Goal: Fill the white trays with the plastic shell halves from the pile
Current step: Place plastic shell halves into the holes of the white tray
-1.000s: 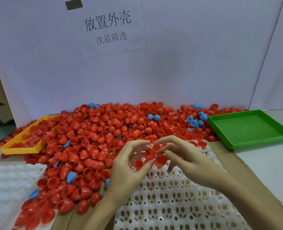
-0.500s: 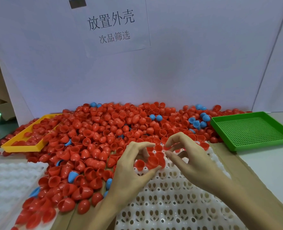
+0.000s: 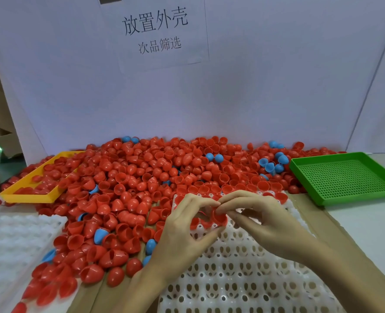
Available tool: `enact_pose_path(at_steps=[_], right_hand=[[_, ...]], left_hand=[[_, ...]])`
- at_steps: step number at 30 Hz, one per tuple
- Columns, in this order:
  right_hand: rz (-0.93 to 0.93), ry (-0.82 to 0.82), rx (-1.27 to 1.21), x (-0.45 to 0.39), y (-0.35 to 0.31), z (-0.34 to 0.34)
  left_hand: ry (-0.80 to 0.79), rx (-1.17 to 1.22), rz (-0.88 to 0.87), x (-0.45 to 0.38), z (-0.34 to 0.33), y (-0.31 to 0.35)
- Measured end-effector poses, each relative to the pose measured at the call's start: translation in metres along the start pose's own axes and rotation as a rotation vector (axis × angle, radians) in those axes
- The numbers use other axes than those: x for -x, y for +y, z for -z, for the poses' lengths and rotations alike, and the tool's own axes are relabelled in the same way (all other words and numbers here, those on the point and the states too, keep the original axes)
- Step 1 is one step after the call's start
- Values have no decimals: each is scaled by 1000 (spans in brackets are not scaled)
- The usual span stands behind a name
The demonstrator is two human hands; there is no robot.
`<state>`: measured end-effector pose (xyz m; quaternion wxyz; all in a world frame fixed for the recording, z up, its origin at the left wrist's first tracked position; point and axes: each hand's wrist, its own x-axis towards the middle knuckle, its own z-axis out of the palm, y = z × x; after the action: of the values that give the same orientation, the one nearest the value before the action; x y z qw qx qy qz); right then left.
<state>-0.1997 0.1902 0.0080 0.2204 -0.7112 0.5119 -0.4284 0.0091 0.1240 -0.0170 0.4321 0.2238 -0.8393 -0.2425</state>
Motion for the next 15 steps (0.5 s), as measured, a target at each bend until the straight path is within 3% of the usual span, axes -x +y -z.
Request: enact_pose_path(at_steps=[5, 10, 15], right_hand=[[-37, 49, 370, -2, 12, 17], [-133, -84, 504, -2, 20, 20], [-159, -111, 509, -2, 22, 18]], left_hand=[[-36, -62, 86, 0, 4, -8], [-74, -246, 152, 1, 11, -22], [-92, -378, 153, 3, 11, -31]])
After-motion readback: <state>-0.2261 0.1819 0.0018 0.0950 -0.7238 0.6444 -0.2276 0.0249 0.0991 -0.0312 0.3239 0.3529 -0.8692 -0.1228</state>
